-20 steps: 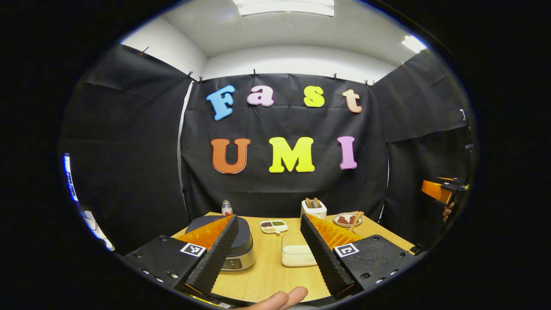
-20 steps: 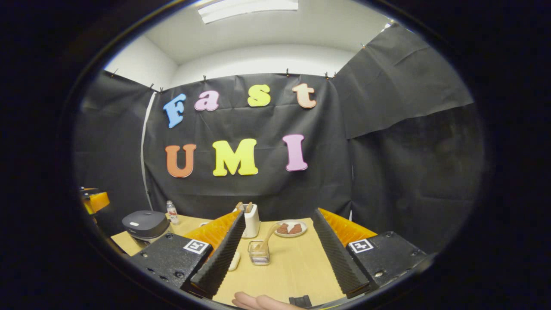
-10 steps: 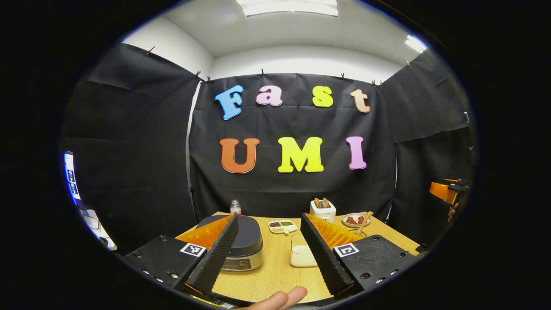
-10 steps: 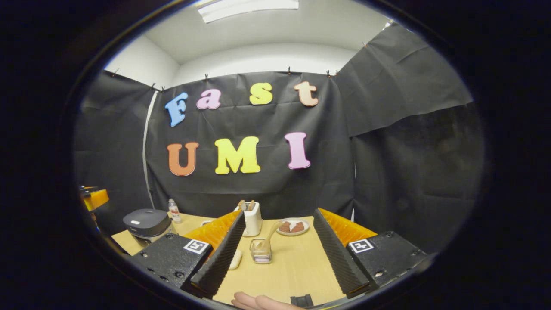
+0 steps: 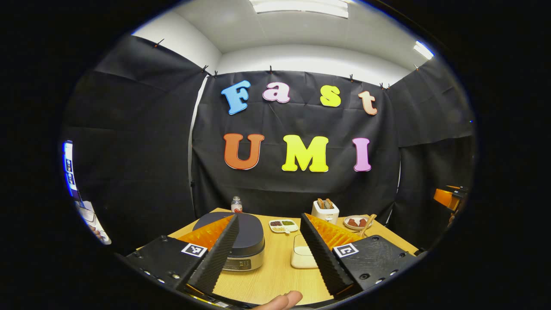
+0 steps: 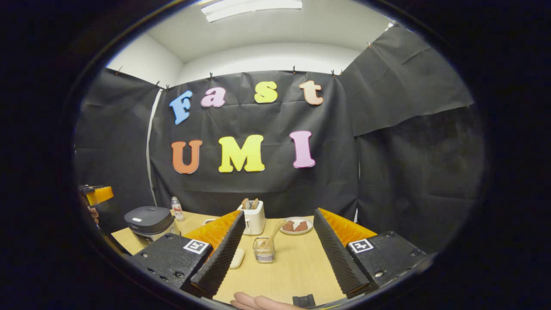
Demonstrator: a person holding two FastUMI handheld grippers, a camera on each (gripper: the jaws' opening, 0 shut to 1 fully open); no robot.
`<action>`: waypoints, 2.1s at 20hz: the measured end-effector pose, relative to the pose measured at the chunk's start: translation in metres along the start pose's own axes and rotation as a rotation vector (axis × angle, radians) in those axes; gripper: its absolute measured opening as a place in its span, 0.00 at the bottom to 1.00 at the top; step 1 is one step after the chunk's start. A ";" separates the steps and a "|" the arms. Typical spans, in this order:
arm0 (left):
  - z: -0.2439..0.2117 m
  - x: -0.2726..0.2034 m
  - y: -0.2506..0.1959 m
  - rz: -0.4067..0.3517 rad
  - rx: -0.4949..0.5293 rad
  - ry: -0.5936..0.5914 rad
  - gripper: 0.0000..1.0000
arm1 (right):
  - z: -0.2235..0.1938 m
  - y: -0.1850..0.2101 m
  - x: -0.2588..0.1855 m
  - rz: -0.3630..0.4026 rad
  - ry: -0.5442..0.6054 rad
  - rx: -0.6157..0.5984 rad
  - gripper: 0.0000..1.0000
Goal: Close the left gripper, press the button to open the rice cooker; take a wooden spoon from the chopstick holder with the right hand, scoop a spoonful of rice and pour it into the rice cooker, then put the wooden spoon back into the chopstick holder.
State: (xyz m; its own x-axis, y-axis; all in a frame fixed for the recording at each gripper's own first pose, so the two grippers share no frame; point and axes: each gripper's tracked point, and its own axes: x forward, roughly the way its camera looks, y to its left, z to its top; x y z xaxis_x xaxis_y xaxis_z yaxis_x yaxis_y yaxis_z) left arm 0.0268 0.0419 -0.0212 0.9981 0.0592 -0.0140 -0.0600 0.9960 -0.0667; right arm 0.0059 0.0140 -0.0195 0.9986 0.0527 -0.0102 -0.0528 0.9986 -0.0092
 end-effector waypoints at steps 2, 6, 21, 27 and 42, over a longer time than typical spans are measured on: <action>-0.006 0.012 0.001 -0.025 0.002 0.023 0.70 | -0.005 0.000 0.003 0.002 0.007 -0.001 1.00; -0.027 0.040 0.022 0.008 0.040 0.104 0.40 | -0.014 0.002 0.010 0.013 0.019 0.005 1.00; -0.132 0.127 0.113 0.209 0.018 0.494 0.00 | -0.064 -0.002 0.046 0.023 0.111 0.026 1.00; -0.154 0.125 0.120 0.210 0.011 0.551 0.00 | -0.073 -0.001 0.047 0.026 0.131 0.024 1.00; -0.115 0.126 0.121 0.242 0.002 0.418 0.00 | -0.085 0.004 0.034 0.043 0.150 0.003 1.00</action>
State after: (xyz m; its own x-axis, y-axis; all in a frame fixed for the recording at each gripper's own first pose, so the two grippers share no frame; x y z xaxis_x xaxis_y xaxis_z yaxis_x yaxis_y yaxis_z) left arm 0.1439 0.1624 -0.1463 0.8662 0.2574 -0.4283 -0.2894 0.9572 -0.0100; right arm 0.0384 0.0189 -0.1048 0.9827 0.0937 -0.1596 -0.0953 0.9955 -0.0023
